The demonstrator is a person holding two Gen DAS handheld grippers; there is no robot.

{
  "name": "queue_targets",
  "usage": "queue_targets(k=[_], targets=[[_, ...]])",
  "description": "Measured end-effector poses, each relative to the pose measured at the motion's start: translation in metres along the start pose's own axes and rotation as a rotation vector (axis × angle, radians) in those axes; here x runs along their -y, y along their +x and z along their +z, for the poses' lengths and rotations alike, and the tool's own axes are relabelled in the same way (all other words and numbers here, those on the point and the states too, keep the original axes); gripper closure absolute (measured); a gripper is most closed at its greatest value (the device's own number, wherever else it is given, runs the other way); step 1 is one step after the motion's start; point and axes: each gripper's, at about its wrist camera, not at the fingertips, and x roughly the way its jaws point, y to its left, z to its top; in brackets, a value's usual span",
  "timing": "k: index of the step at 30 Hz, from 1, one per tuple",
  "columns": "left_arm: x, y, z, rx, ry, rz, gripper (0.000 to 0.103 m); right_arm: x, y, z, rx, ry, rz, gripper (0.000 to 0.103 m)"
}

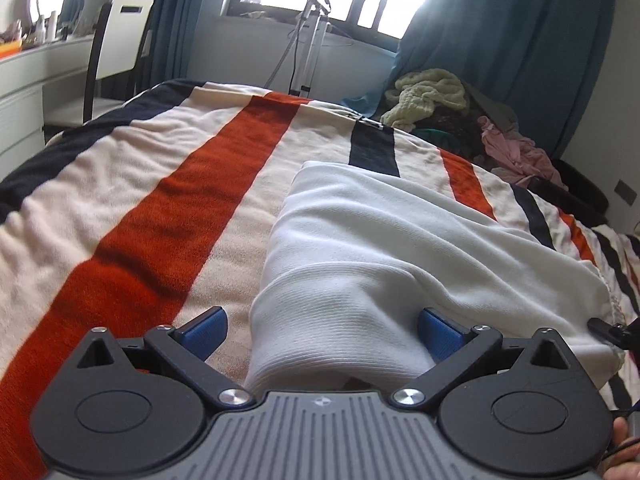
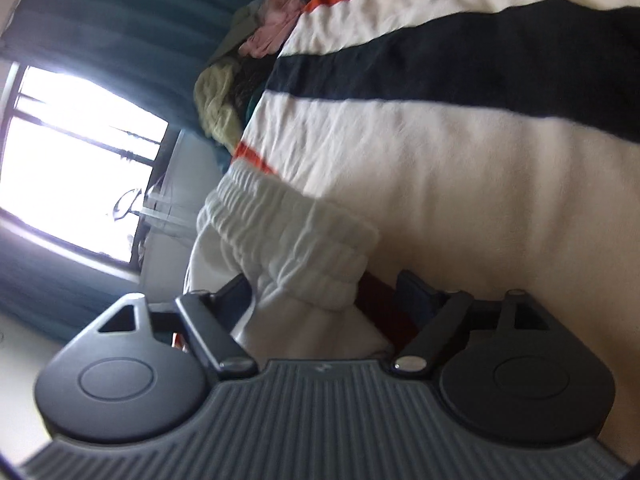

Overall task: Fold clothes
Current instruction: 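Grasp the folded pants end with the right tool and lift it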

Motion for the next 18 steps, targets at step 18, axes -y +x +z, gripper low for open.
queue_targets(k=[18], targets=[[-0.012,0.005,0.003,-0.020,-0.106,0.018,0.000,-0.022,0.015,-0.014,-0.117,-0.129,-0.009,0.019]])
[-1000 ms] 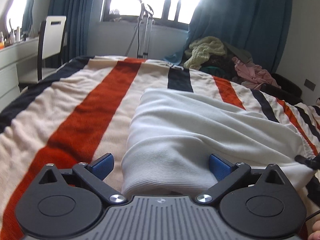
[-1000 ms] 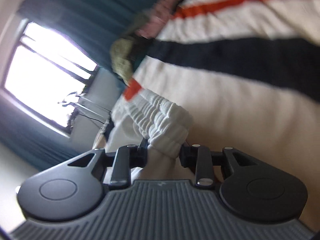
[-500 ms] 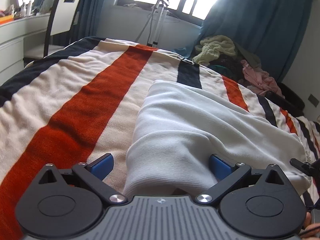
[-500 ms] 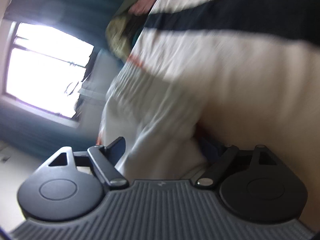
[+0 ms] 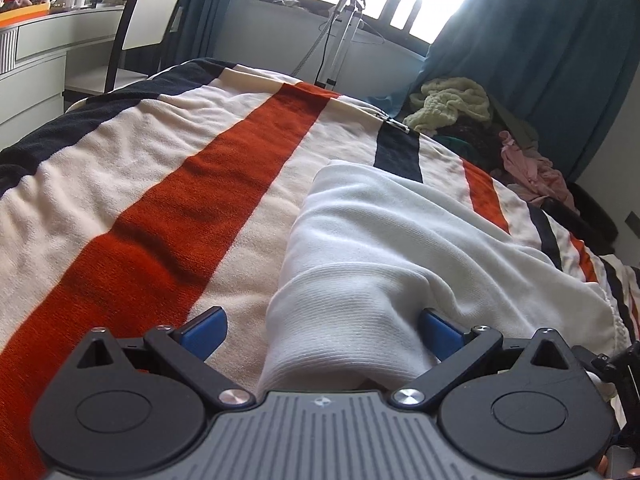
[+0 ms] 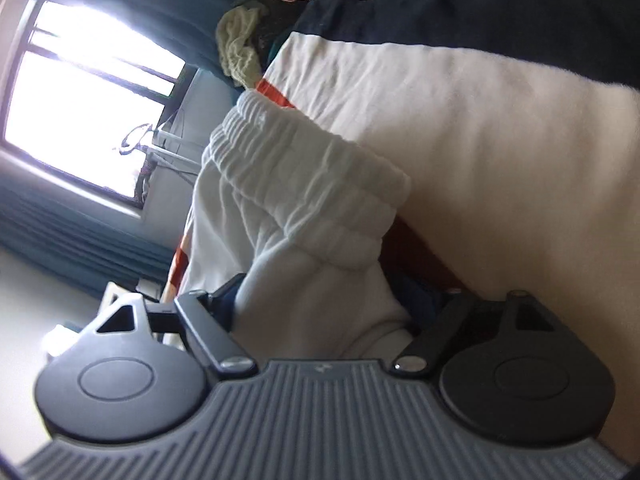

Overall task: Fold clothes
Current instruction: 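Grasp the folded pants end with the right tool and lift it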

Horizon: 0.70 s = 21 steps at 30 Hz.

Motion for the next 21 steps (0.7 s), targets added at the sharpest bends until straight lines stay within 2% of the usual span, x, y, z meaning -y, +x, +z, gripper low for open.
queue_targets(k=[5,8,9,11,13,15,18,21], targets=[[-0.001,0.001,0.000,-0.005,-0.019,-0.010,0.000,-0.016,-0.002,-0.004,0.003,-0.076,0.065,0.015],[-0.002,0.001,0.000,-0.008,-0.031,-0.015,0.000,-0.011,-0.008,0.000,0.034,-0.011,0.139,0.015],[-0.002,0.001,0.000,-0.010,-0.035,-0.017,0.000,-0.008,-0.007,0.001,0.035,0.010,0.140,0.016],[-0.003,0.001,0.000,-0.012,-0.043,-0.021,0.000,-0.005,-0.005,0.003,0.028,0.021,0.104,0.024],[-0.004,0.002,0.001,-0.018,-0.062,-0.038,0.000,-0.007,-0.004,0.001,0.021,-0.012,0.041,0.045],[-0.008,0.003,0.001,-0.032,-0.106,-0.090,0.002,-0.008,-0.005,0.000,0.023,-0.038,-0.002,0.050],[-0.015,0.009,0.002,-0.075,-0.187,-0.200,0.003,-0.012,-0.010,-0.001,0.050,-0.066,-0.008,0.056],[-0.023,0.019,0.000,-0.104,-0.254,-0.225,0.003,-0.010,-0.009,-0.001,0.055,-0.064,-0.010,0.056]])
